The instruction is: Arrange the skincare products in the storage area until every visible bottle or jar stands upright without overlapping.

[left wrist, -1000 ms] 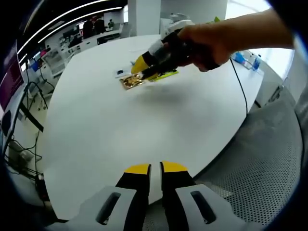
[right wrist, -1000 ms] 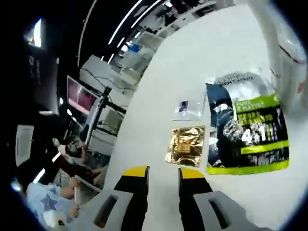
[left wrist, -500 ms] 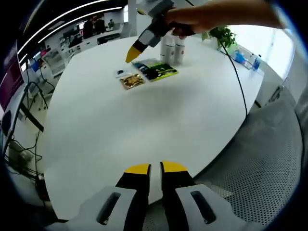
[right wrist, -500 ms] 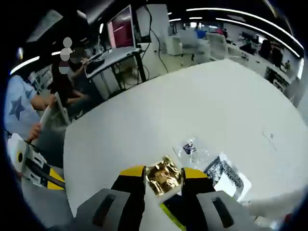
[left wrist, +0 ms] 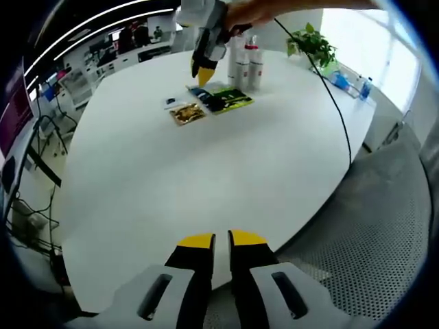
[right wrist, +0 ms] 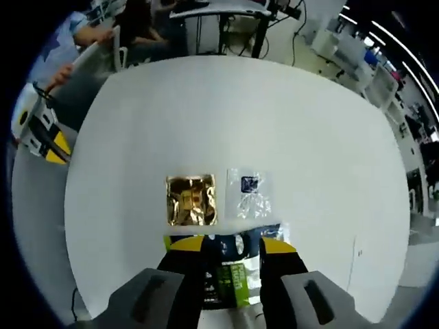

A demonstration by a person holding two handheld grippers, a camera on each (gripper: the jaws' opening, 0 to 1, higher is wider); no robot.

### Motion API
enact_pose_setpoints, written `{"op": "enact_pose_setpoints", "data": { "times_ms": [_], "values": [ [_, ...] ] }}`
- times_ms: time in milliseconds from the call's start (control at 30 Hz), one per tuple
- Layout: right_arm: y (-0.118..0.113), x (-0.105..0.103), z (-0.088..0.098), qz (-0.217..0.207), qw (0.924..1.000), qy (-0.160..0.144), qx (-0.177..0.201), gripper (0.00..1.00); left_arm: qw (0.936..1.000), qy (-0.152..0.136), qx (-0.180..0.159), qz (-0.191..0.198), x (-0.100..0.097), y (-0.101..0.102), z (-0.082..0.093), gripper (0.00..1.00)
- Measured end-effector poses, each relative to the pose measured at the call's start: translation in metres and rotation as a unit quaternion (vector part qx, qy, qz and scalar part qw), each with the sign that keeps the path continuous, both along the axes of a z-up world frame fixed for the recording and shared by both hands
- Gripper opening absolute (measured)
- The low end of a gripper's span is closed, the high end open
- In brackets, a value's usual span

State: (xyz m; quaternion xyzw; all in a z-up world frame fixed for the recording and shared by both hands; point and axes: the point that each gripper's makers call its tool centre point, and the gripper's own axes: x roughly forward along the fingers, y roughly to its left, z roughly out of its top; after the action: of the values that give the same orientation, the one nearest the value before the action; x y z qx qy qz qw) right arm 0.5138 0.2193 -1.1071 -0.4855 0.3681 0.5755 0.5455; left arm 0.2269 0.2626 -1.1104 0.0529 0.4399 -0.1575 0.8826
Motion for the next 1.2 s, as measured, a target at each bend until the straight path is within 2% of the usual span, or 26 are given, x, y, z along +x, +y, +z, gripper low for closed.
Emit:
{"op": "enact_pose_setpoints", "data": {
  "times_ms": [200,267,433,533,667,833,1000,1200],
  "values": [
    [-0.007,0.007,-0.022,0.010,0.9992,0.000,-0.038,0.25,1.0000,0.003,-0.001,0.001,-0.001,0.000,-0.001,0.02],
    [-0.012,0.012,-0.025,0.014,0.9984,-0.012,-0.053,0.23,1.0000,0.003,-0.001,0.001,-0.001,0.000,-0.001,0.02],
    [-0.010,0.019,-0.031,-0.007,0.9988,-0.006,-0.048,0.23,1.0000,0.006,-0.004,0.000,-0.002,-0.001,-0.002,0.01],
    [-0.007,0.018,-0.035,0.000,0.9989,-0.002,-0.047,0.24,1.0000,0.008,-0.004,-0.001,-0.003,-0.001,-0.003,0.01],
    [-0.007,0.014,-0.037,0.012,0.9983,-0.001,-0.057,0.23,0.9999,0.012,-0.003,-0.002,-0.004,-0.001,-0.003,0.01],
    [-0.005,0.012,-0.035,0.007,0.9984,0.008,-0.056,0.23,0.9999,0.012,-0.003,-0.002,-0.004,-0.001,-0.004,0.00],
    [-0.005,0.008,-0.036,0.022,0.9971,0.028,-0.068,0.21,0.9999,0.014,-0.003,-0.002,-0.004,-0.001,-0.004,0.00],
    [-0.005,0.006,-0.036,0.050,0.9953,0.033,-0.076,0.20,0.9999,0.016,-0.002,-0.002,-0.005,-0.001,-0.005,0.00]
  ]
}}
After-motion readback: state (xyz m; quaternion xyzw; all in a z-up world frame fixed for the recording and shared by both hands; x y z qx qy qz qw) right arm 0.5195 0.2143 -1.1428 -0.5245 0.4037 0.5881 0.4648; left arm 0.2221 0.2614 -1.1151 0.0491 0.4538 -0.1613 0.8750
